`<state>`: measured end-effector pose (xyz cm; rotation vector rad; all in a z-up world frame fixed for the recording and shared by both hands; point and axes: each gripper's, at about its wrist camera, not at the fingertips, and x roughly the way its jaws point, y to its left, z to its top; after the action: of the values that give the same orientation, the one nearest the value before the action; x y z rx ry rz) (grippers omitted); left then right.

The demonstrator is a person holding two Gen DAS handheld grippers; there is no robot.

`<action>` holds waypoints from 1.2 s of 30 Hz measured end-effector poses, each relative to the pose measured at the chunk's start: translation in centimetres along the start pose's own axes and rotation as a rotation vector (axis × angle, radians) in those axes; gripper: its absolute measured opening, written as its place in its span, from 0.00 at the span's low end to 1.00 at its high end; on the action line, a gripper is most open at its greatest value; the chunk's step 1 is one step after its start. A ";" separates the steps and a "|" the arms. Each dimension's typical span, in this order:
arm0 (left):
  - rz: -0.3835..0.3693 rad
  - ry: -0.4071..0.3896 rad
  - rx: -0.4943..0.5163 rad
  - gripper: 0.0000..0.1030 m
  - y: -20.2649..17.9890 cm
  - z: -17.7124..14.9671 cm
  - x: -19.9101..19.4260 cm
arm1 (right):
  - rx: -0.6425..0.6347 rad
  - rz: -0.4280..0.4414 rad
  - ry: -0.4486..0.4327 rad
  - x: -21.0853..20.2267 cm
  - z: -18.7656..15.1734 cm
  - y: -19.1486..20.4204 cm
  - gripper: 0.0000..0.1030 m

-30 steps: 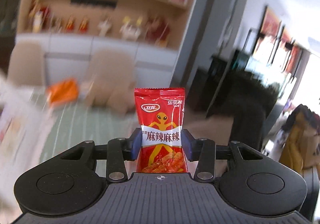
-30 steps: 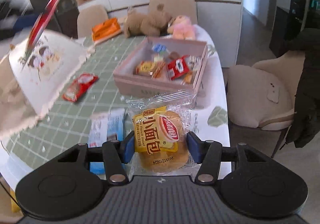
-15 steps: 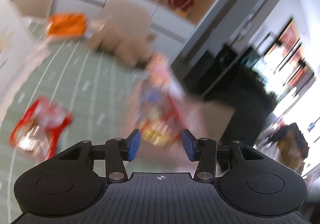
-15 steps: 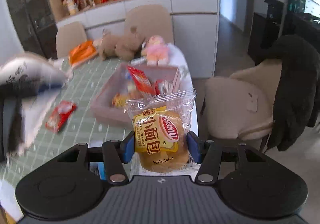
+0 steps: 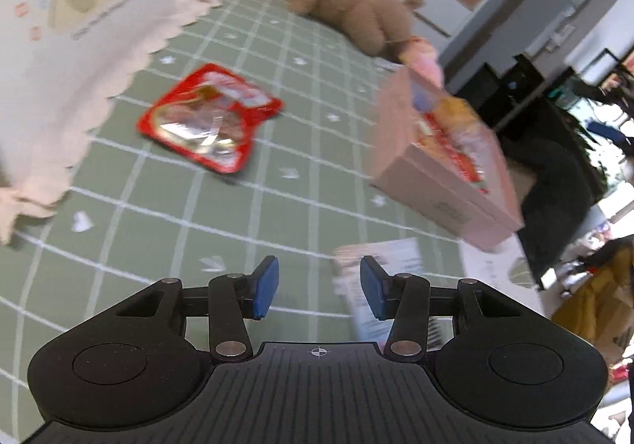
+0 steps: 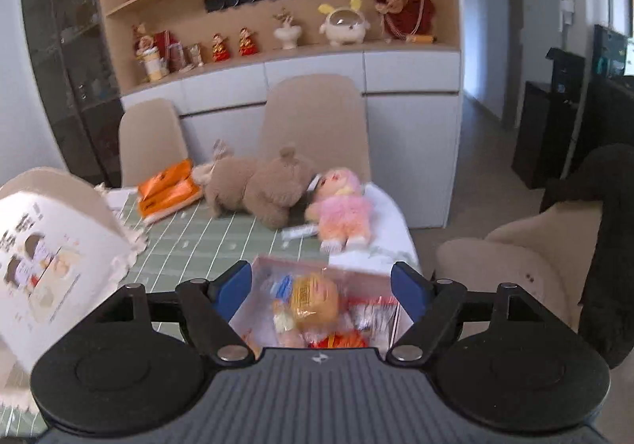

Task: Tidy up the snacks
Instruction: 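Grasp a red braised snack pouch with the left tool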

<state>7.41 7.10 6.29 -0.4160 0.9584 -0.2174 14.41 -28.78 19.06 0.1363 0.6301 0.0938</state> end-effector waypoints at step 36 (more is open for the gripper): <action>0.191 -0.058 0.347 0.48 1.8 6.3 6.3 | -0.168 0.206 0.487 2.9 -20.7 11.8 0.76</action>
<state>16.12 8.02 3.99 -0.0119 0.8772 -0.1923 3.95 -14.76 2.63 0.0134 1.0895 0.3856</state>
